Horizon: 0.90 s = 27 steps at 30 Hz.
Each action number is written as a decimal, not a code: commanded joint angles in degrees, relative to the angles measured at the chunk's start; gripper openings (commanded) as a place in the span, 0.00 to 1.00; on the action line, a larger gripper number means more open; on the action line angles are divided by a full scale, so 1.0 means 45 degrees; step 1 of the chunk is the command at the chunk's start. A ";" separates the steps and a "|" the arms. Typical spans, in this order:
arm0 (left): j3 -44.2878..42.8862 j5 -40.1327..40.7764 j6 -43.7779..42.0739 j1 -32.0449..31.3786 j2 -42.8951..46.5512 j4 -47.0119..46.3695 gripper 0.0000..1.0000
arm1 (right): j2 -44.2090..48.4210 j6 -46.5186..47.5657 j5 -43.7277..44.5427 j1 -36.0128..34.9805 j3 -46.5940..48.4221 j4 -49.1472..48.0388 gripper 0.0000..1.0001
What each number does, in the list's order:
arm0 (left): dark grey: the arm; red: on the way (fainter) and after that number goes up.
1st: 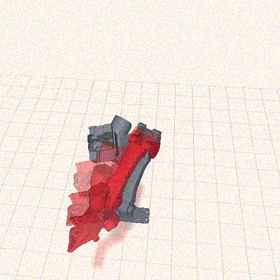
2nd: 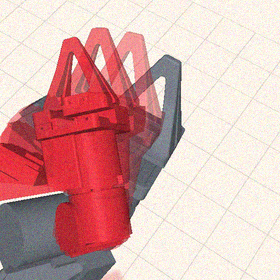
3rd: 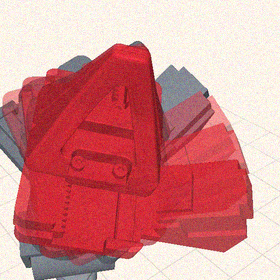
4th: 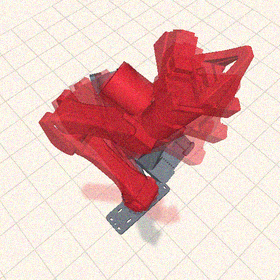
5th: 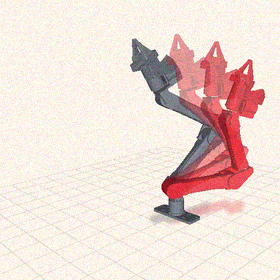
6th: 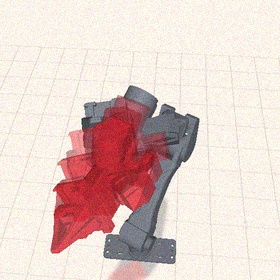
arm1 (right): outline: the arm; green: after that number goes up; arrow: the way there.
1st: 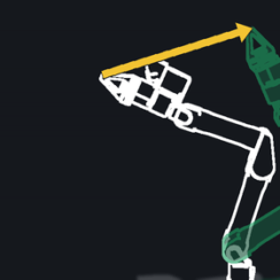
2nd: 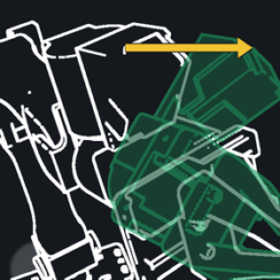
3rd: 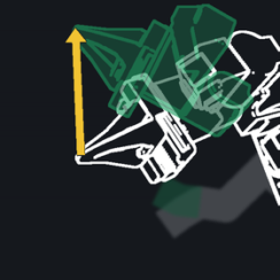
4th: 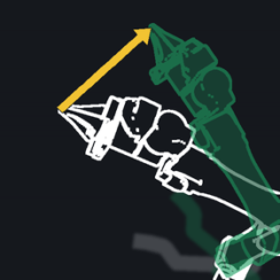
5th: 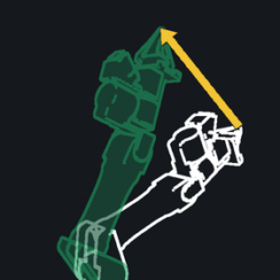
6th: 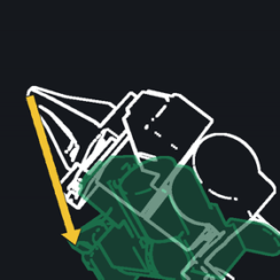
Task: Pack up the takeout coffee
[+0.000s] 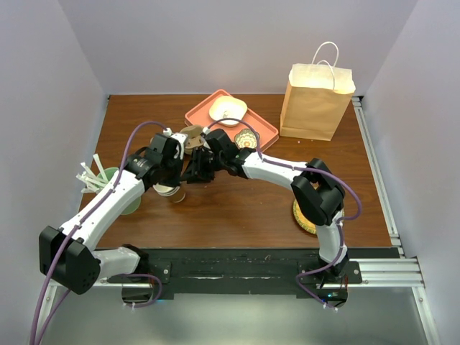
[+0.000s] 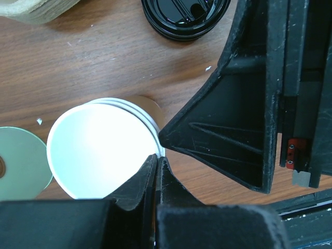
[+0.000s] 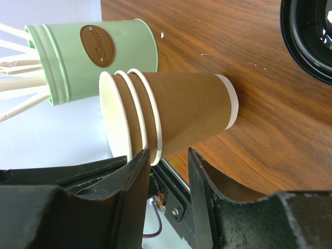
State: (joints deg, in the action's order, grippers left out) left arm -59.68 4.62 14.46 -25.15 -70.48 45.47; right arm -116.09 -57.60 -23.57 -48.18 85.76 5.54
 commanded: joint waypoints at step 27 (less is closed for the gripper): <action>0.0137 0.0203 0.0361 -0.0017 0.0467 -0.0866 0.00 | 0.0915 0.0223 0.0844 -0.0094 0.0279 0.0624 0.38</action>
State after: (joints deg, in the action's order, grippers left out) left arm -59.46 4.84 15.51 -25.15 -69.30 44.12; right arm -116.40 -57.17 -21.52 -48.42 85.73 8.29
